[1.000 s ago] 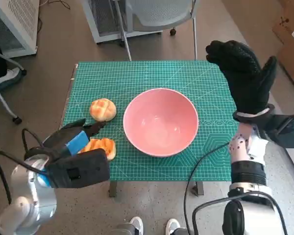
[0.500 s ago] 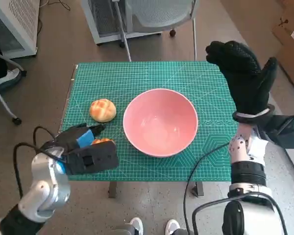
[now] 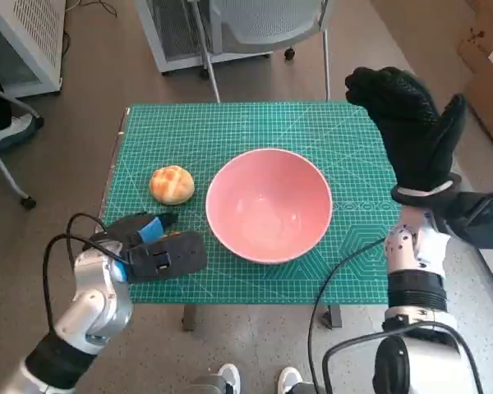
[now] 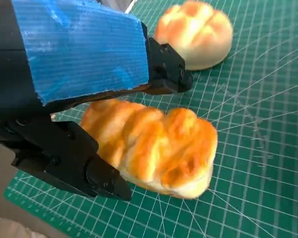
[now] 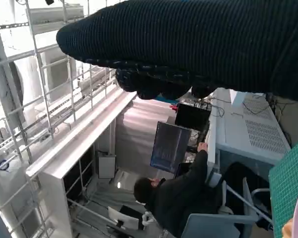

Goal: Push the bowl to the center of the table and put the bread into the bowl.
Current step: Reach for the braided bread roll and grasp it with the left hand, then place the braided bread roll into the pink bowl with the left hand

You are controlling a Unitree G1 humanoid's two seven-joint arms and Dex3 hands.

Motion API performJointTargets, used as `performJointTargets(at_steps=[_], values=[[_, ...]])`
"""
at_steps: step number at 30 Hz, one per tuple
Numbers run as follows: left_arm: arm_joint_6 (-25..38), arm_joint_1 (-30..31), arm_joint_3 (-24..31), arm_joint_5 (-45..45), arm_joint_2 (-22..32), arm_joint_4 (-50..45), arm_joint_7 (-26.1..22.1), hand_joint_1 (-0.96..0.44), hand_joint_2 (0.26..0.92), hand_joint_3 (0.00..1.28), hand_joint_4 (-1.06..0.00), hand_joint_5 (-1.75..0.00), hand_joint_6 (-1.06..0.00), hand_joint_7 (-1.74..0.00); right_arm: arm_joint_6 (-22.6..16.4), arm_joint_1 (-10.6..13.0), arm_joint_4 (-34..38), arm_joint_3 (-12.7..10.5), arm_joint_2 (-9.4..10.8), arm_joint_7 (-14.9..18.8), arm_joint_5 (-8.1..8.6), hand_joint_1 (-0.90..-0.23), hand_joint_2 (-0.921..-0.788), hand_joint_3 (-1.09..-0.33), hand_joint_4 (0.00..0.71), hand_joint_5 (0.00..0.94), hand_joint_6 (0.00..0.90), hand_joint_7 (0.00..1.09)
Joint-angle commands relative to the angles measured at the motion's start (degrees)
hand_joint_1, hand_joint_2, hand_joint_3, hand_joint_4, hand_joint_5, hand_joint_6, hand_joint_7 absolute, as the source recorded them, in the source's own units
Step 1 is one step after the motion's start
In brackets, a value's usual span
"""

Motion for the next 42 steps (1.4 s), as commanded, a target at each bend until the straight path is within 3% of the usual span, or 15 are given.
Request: performJointTargets(at_steps=[1, 2, 4, 9, 10, 11, 13, 19, 27, 32, 35, 42], values=[[-3.05, -0.81, -1.01, 1.77, -1.23, 4.60, 3.66, 0.09, 0.807, 0.04, -0.36, -0.75, -0.59, -0.01, 0.74, 1.01, -0.04, -0.06, 0.02, 0.61, 0.40, -0.658, -0.921, -0.722, 0.323, 0.001, 0.432, 0.00], [-3.65, -0.74, -1.08, 2.13, -1.32, 5.19, 4.33, 0.19, 0.848, 0.09, -0.43, -0.97, -0.64, -0.02, 0.75, 1.02, -0.07, -0.05, 0.02, 0.67, 0.42, -0.657, -0.921, -0.722, 0.323, 0.001, 0.431, 0.00], [-4.71, -0.82, -1.65, 3.20, -1.40, 6.73, 5.48, 0.28, 0.874, 0.13, -0.51, -1.15, -0.71, -0.03, 0.72, 1.09, -0.21, -0.01, 0.06, 0.75, 0.46, -0.654, -0.921, -0.723, 0.323, 0.001, 0.429, 0.00], [-6.51, -0.56, -2.61, 5.83, -1.05, 8.40, 6.48, 0.35, 0.902, 0.15, -0.61, -1.27, -0.86, -0.12, 0.70, 1.33, -0.73, 0.05, 0.01, 0.95, 0.49, -0.644, -0.921, -0.725, 0.322, 0.000, 0.425, 0.00], [-6.62, -0.49, -2.55, 6.14, -1.07, 8.39, 6.36, 0.28, 0.906, 0.14, -0.62, -1.28, -0.80, -0.32, 0.71, 1.36, -0.79, 0.05, 0.00, 0.98, 0.49, -0.642, -0.921, -0.726, 0.322, 0.000, 0.425, 0.00], [-6.42, -0.40, -2.39, 6.31, -1.02, 7.95, 5.78, 0.18, 0.911, 0.15, -0.62, -1.30, -0.69, -0.62, 0.74, 1.34, -0.80, 0.03, -0.05, 1.01, 0.50, -0.638, -0.921, -0.729, 0.321, 0.000, 0.424, 0.00], [-5.75, -0.22, -1.88, 6.34, -0.84, 6.65, 4.14, 0.08, 0.917, 0.16, -0.60, -1.36, -0.58, -0.94, 0.68, 1.23, -0.65, -0.02, -0.14, 1.11, 0.49, -0.632, -0.921, -0.738, 0.320, 0.000, 0.423, 0.00], [-4.49, 0.19, -0.18, 5.76, -0.33, 3.01, 1.09, 0.01, 0.920, 0.18, -0.59, -1.39, -0.51, -1.16, 0.40, 0.92, 0.06, -0.22, -0.37, 1.35, 0.42, -0.629, -0.921, -0.750, 0.321, 0.001, 0.419, 0.00], [-4.62, 2.97, 5.62, 4.52, 1.63, -8.65, -0.94, 0.00, 0.920, 0.15, -0.59, -1.37, -0.55, -1.15, 0.46, 0.85, 0.27, -0.34, -0.38, 1.59, 0.56, -0.628, -0.921, -0.760, 0.321, 0.001, 0.418, 0.00], [-3.86, 3.92, 9.48, 4.36, 1.91, -16.50, -2.74, 0.00, 0.912, 0.09, -0.62, -1.35, -0.69, -0.99, 0.38, 0.82, 0.46, -0.40, -0.33, 1.74, 0.56, -0.628, -0.921, -0.764, 0.320, 0.000, 0.416, 0.00], [-3.52, 4.15, 11.61, 4.49, 1.74, -20.93, -3.61, 0.00, 0.895, 0.07, -0.69, -1.30, -0.76, -0.89, 0.36, 0.82, 0.48, -0.44, -0.29, 1.71, 0.53, -0.628, -0.921, -0.765, 0.319, 0.000, 0.416, 0.00], [-4.18, 2.85, 15.63, 4.11, 0.47, -29.40, -4.32, 0.00, 0.880, 0.05, -0.77, -1.18, -0.78, -0.91, 0.46, 0.63, 0.77, -0.53, -0.41, 1.72, 0.51, -0.628, -0.921, -0.765, 0.319, 0.000, 0.415, 0.00]])
